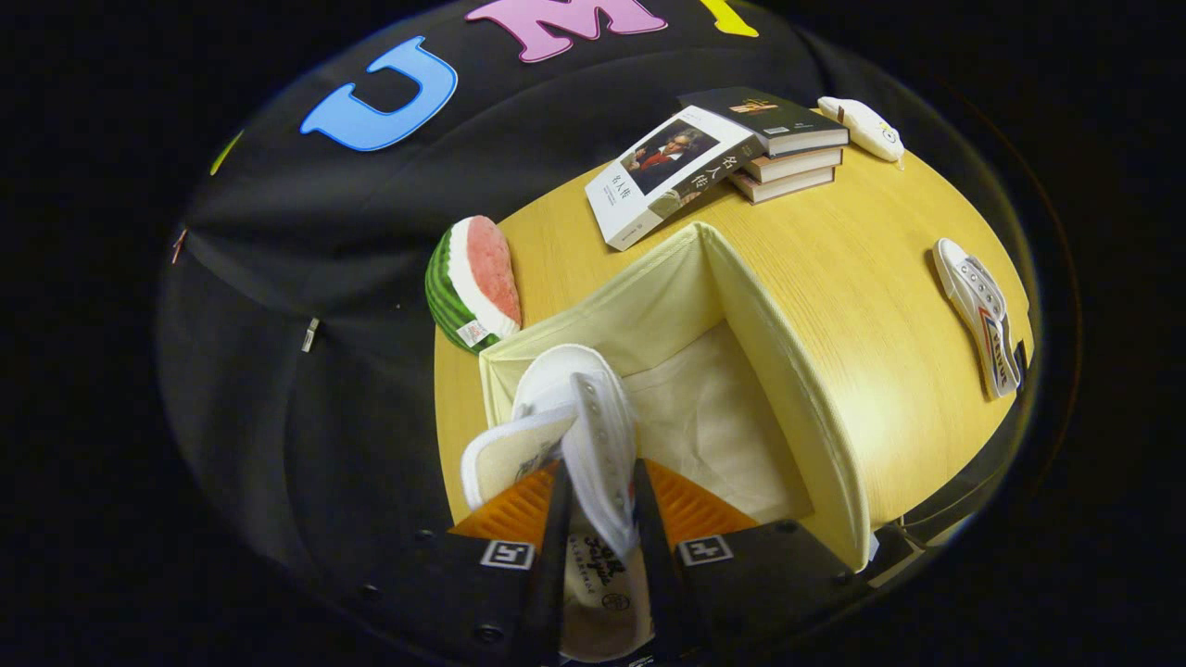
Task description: Open the storage box then place both shoes into the box .Put the left shoe in first, then the right shoe, with the right side of both shoes facing outward in a uniform manner.
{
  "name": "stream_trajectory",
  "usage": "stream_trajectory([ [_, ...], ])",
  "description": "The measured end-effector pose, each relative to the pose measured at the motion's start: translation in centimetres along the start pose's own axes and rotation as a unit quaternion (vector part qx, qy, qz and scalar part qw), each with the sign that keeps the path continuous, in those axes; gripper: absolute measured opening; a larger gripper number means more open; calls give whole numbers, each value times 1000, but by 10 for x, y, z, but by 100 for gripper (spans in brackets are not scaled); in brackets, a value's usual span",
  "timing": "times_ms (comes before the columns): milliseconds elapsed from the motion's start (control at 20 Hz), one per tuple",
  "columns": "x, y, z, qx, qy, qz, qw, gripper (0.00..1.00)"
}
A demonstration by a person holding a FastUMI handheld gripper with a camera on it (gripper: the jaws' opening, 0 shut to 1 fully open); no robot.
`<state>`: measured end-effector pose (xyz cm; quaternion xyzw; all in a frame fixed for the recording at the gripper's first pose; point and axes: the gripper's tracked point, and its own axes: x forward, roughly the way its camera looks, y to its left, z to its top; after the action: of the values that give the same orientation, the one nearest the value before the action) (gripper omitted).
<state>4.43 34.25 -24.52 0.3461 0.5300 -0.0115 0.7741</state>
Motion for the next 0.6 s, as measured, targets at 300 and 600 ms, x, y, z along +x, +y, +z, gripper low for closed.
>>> stream_trajectory([
  [300,-19,2,13,7,20,76,997,82],
  [600,-60,9,28,-18,3,144,989,97],
])
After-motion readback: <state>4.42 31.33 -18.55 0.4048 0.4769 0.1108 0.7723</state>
